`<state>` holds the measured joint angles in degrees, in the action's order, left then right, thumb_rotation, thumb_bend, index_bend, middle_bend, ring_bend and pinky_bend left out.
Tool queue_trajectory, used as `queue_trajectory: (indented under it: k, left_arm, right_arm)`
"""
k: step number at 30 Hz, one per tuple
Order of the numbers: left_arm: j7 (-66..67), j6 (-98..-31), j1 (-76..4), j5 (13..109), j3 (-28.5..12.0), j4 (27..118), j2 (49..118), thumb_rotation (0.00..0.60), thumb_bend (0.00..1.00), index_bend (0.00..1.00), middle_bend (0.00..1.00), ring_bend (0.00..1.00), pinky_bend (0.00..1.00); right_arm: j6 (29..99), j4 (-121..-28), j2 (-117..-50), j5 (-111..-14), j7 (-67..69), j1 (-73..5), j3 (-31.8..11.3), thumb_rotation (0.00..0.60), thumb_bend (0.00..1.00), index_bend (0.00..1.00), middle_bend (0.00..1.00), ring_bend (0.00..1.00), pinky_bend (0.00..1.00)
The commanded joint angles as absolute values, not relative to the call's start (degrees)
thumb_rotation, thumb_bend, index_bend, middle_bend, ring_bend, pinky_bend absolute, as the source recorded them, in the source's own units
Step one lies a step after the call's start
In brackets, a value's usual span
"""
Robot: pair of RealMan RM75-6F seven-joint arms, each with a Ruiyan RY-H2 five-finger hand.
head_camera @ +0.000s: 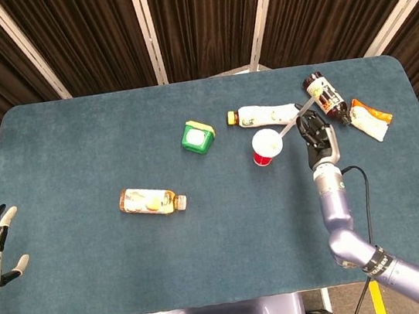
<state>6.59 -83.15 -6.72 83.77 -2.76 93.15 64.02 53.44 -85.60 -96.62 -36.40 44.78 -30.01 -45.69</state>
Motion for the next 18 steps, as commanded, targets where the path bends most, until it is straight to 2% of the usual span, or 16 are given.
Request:
queue_trajectory:
  k: [1,18]
  left_arm:
    - [6.6,-83.2,-6.7,83.8,-2.8,93.1,64.0,0.6,0.29,0.0,0.0,0.0,0.0]
    - [6.7,-83.1,-6.8,83.7,-2.8,93.2,64.0,0.6,0.29,0.0,0.0,0.0,0.0]
  right_arm:
    - [53.4,-85.5,-96.6,-36.5,44.8,-29.9,-45.6,0.6,0.42,0.67,0.24,0.0,0.0]
    - [52.1,-82.8,-96.5,-37.5,45.6,-30.1,-45.5,0.6,0.42,0.67,0.24,0.0,0.0]
